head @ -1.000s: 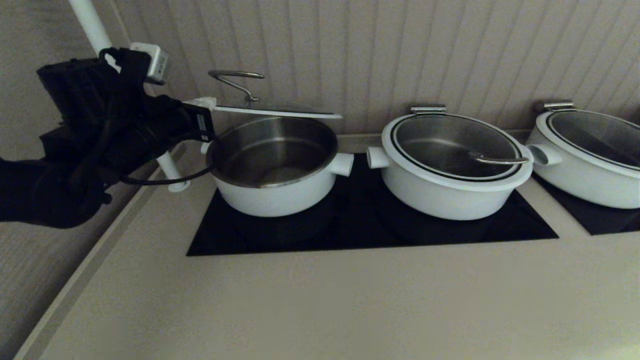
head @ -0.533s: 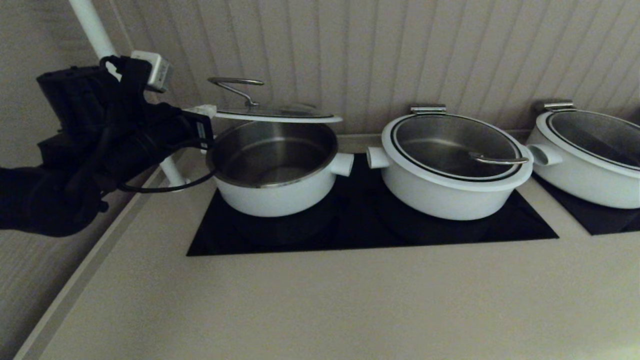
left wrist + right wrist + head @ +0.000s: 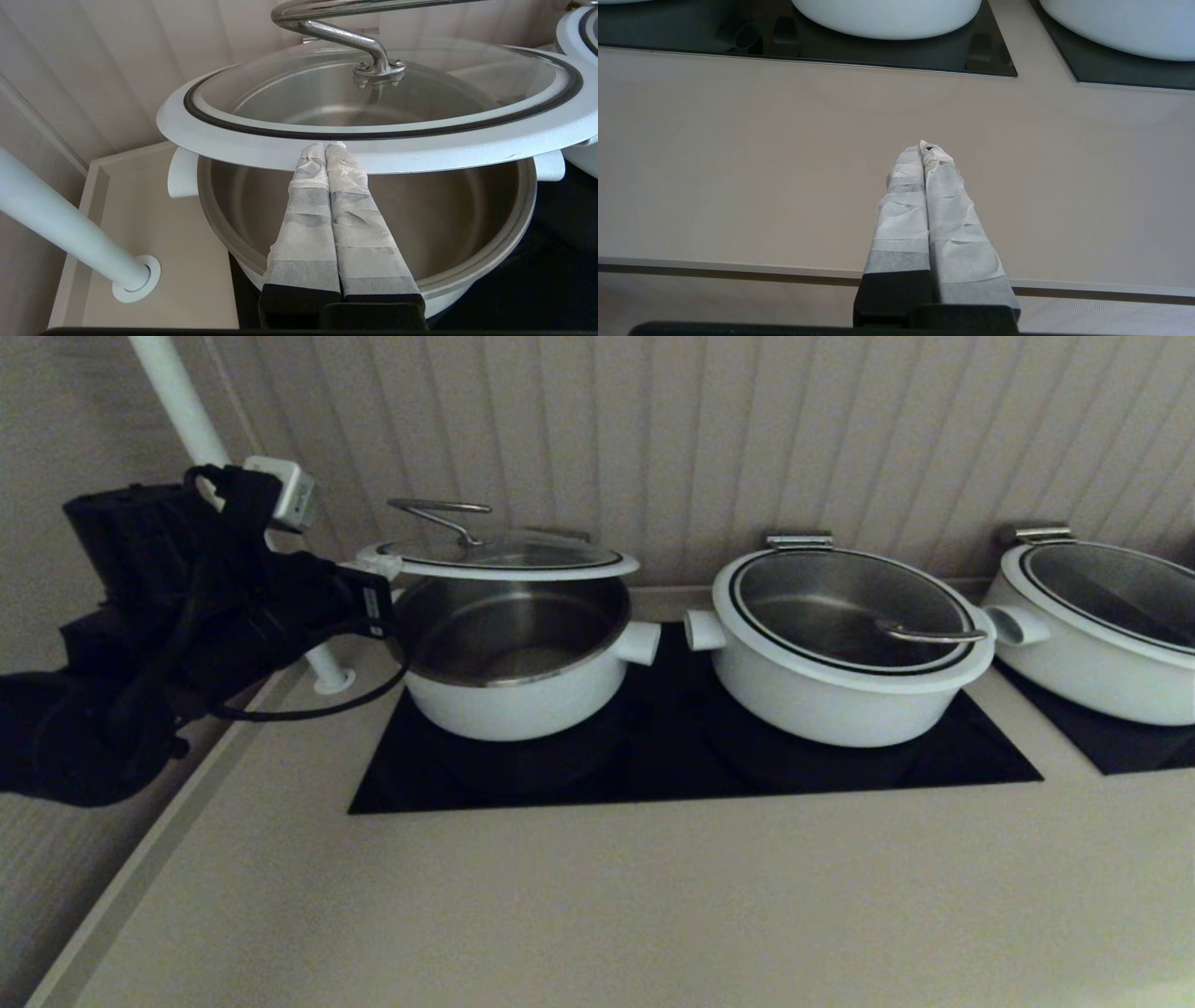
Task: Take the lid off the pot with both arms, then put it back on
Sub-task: Close the pot lid
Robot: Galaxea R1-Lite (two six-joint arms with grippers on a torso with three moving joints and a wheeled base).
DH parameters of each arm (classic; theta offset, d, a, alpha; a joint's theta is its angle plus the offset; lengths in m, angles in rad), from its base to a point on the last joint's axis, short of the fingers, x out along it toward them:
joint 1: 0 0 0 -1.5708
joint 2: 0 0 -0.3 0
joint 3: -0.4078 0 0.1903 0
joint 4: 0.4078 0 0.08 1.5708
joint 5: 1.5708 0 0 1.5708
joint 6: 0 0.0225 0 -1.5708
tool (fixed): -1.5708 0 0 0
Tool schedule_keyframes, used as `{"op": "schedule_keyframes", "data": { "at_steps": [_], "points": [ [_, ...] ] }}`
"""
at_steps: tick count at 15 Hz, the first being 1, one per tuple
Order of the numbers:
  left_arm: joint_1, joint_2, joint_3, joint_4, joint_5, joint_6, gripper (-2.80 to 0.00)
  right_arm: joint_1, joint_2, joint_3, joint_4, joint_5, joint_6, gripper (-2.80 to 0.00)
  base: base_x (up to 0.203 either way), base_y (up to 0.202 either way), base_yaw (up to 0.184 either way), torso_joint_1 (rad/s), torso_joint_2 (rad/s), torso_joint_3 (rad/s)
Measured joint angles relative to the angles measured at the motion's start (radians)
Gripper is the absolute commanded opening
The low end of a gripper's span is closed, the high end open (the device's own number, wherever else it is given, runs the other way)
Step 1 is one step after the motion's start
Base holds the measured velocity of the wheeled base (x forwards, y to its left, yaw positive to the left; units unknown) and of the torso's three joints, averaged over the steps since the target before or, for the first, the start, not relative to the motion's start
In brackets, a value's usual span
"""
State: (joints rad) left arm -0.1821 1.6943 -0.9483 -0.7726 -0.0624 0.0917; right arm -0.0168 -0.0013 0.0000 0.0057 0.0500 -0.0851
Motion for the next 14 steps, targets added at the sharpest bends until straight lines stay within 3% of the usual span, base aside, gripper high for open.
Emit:
{"op": "schedule_keyframes", "data": {
  "at_steps": [3, 8, 14],
  "points": [
    [0.000, -0.001, 0.010, -0.007, 0.000, 0.000, -2.80, 0.000, 0.000, 0.000, 0.000, 0.000, 0.000, -2.80, 0.000, 0.000, 0.000, 0.000, 0.00, 0.000],
    [0.000, 0.017, 0.062, -0.132, -0.001, 0.001, -2.80, 0.000, 0.000, 0.000, 0.000, 0.000, 0.000, -2.80, 0.000, 0.000, 0.000, 0.000, 0.00, 0.000],
    [0.000, 0.035, 0.083, -0.134, 0.000, 0.001, -2.80, 0.000, 0.000, 0.000, 0.000, 0.000, 0.000, -2.80, 0.000, 0.000, 0.000, 0.000, 0.00, 0.000]
  ]
}}
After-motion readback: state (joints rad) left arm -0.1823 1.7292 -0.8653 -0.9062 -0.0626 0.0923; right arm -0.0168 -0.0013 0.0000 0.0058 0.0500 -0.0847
